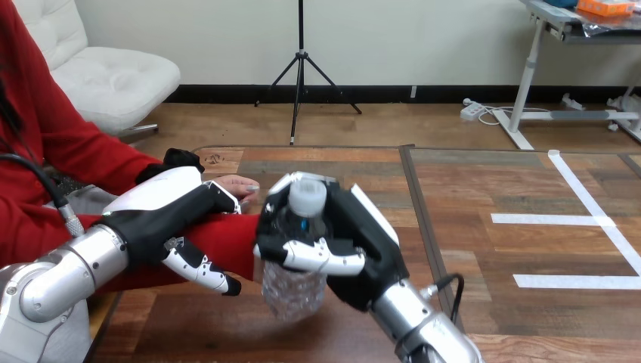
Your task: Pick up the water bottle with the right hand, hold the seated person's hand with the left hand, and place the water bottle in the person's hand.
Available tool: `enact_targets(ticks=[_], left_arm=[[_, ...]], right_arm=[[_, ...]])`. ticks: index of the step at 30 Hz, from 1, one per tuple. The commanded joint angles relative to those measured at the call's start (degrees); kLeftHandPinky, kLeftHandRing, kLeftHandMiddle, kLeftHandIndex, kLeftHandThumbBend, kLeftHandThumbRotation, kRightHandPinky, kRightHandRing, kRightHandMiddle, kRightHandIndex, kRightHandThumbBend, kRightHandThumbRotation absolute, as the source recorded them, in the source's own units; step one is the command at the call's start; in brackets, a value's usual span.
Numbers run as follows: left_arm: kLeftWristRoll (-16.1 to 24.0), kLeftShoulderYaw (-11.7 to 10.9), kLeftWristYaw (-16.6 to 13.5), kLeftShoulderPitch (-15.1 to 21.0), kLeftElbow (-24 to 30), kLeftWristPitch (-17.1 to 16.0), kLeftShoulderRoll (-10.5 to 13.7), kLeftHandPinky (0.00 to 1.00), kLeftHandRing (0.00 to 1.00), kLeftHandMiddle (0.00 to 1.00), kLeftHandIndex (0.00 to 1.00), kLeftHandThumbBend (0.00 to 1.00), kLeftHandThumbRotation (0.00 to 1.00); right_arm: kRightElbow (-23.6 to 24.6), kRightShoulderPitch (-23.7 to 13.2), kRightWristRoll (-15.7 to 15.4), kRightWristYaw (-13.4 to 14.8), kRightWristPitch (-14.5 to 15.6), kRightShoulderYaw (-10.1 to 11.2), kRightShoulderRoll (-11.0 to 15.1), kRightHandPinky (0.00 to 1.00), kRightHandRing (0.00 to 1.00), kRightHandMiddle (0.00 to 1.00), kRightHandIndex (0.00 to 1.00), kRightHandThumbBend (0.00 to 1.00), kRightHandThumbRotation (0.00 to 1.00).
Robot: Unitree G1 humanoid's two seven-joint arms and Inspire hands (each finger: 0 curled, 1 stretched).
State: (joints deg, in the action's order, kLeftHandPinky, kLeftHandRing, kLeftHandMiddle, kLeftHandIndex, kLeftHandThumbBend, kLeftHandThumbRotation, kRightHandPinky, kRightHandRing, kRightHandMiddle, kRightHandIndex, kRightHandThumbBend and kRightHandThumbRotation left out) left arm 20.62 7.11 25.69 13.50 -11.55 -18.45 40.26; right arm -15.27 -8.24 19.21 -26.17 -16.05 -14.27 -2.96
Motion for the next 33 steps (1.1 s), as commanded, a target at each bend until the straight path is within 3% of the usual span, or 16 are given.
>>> enact_targets(ticks=[1, 6, 9, 15, 21, 24, 33], left_arm=[[-3.3, 0.3, 0.3, 4.8, 7.8, -2.8, -2.9, 0.31, 0.36, 0.42, 0.41, 0.90, 0.00], [-3.1, 0.4, -0.8, 4.9, 6.1, -5.6, -3.1, 0.34, 0.39, 0.44, 0.43, 0.91, 0.00], [-3.6, 0.4, -0.1, 4.7, 7.2, -4.2, -3.2, 0.35, 0.39, 0.44, 0.43, 0.92, 0.00], [-4.7, 0.4, 0.9, 4.6, 6.6, -4.9, -3.2, 0.34, 0.38, 0.43, 0.42, 0.92, 0.00], [-3.2, 0.5, 0.9, 4.1, 7.4, -5.0, -2.6, 0.32, 0.37, 0.41, 0.41, 0.92, 0.00], [-3.2, 0.5, 1.3, 3.6, 8.0, -3.6, -2.7, 0.32, 0.36, 0.41, 0.40, 0.92, 0.00], [-3.4, 0.1, 1.5, 2.1, 9.6, -3.9, -2.6, 0.29, 0.35, 0.40, 0.41, 0.94, 0.00]], right_arm=[[7.9, -9.4, 0.5, 0.7, -1.7, 2.4, -2.8, 0.32, 0.35, 0.39, 0.39, 0.80, 0.00], [9.2, -10.0, 0.8, 0.9, -1.1, 2.7, -2.6, 0.31, 0.34, 0.39, 0.39, 0.80, 0.00], [10.1, -10.5, 0.3, 1.3, -1.0, 2.8, -2.3, 0.29, 0.33, 0.39, 0.39, 0.80, 0.00], [10.9, -11.6, 0.8, 1.0, -1.1, 3.4, -2.1, 0.28, 0.32, 0.38, 0.39, 0.81, 0.00], [12.3, -12.4, 1.5, 0.9, 0.6, 4.1, -1.5, 0.27, 0.31, 0.38, 0.40, 0.82, 0.00], [12.8, -12.8, 1.3, 1.1, 0.9, 4.5, -1.3, 0.26, 0.31, 0.38, 0.40, 0.82, 0.00], [12.4, -14.1, 1.2, 0.7, 1.0, 5.7, -0.8, 0.24, 0.30, 0.38, 0.40, 0.83, 0.00]])
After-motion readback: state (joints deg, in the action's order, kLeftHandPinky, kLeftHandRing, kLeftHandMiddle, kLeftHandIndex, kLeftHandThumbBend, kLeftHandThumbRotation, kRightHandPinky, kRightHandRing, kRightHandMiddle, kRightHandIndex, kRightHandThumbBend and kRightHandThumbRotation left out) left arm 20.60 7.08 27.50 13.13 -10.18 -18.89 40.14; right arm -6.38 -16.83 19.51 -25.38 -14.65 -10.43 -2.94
